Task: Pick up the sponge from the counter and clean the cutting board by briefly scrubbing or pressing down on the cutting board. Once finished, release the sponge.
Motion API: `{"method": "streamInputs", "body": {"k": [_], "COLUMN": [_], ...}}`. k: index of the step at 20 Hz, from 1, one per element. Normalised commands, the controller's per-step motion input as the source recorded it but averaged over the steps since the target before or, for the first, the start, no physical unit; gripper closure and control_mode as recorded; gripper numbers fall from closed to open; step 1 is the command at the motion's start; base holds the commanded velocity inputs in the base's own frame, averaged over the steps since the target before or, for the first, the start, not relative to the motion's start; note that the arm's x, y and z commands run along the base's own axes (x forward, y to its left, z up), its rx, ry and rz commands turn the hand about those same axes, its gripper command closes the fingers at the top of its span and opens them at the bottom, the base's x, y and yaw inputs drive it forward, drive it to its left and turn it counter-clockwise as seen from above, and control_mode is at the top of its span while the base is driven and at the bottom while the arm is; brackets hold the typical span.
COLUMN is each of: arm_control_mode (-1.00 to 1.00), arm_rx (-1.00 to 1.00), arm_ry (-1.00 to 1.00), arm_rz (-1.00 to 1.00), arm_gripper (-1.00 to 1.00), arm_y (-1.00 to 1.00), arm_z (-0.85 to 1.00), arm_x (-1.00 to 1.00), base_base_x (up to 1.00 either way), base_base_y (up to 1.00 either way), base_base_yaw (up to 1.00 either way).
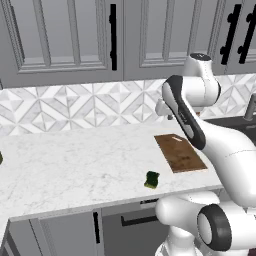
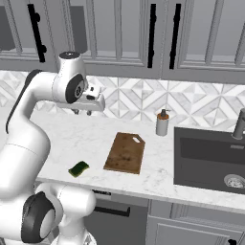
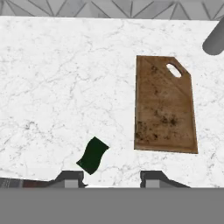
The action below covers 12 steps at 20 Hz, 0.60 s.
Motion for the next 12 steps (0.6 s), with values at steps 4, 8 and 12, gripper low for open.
{"method": "streamInputs", "body": {"k": [4, 8, 12], "arm_control_mode": [-1.0, -1.0, -1.0], "arm_rx": [0.0, -0.11, -0.19], "arm_ry": [0.0, 0.01, 0.0], "arm_rz": [0.0, -0.02, -0.01], "arm_gripper": [-1.0, -1.0, -1.0], "arm_y": [0.01, 0.38, 0.33], "arm_z": [-0.14, -0.7, -1.0], "arm_x": [-0.03, 0.06, 0.01], "base_base_x": [0.0, 0.0, 0.0], "base_base_y": [0.0, 0.0, 0.0], "base_base_yaw": [0.0, 0.0, 0.0]}}
